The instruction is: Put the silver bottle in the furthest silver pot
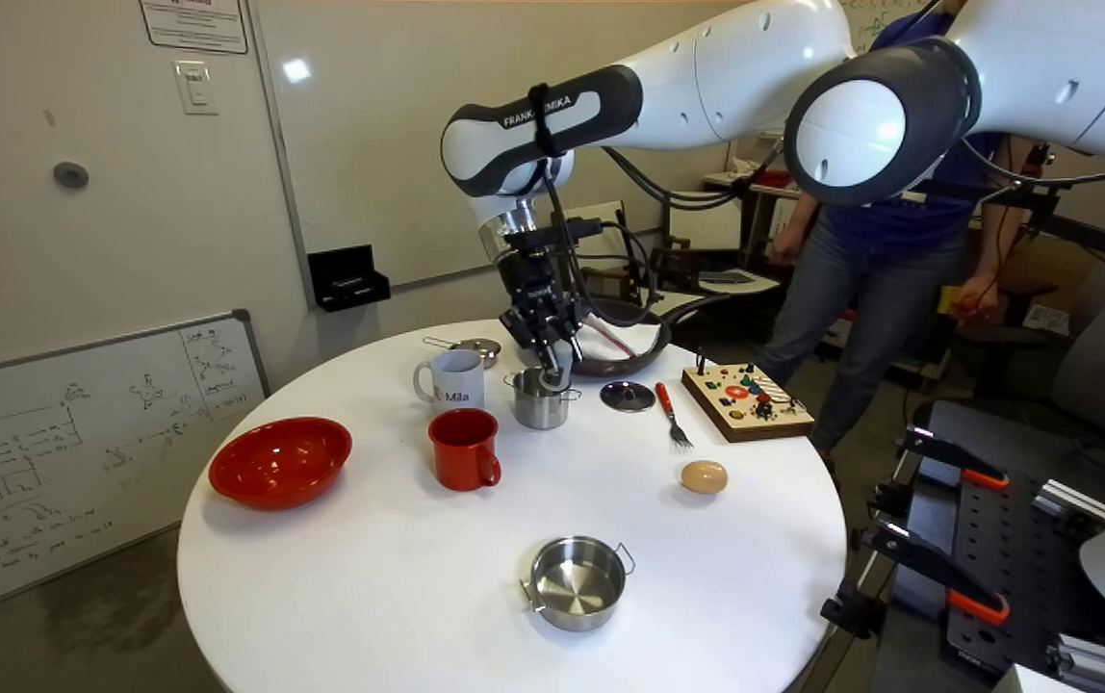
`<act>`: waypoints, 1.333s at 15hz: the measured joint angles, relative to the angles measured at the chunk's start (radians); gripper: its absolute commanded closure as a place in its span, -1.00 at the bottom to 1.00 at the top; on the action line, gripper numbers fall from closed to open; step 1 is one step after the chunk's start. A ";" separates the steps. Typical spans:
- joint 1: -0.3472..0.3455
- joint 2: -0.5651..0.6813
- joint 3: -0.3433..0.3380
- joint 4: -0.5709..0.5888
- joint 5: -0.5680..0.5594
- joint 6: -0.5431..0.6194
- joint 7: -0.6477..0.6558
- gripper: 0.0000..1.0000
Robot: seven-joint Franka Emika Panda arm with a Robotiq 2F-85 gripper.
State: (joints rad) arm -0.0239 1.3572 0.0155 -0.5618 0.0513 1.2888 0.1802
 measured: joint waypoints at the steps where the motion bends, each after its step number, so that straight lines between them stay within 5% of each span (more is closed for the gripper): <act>1: -0.004 0.000 0.000 0.000 0.000 0.007 0.000 0.65; 20: -0.018 0.008 0.002 0.027 0.000 0.051 0.020 0.65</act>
State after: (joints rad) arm -0.0422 1.3656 0.0176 -0.5345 0.0513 1.3401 0.1997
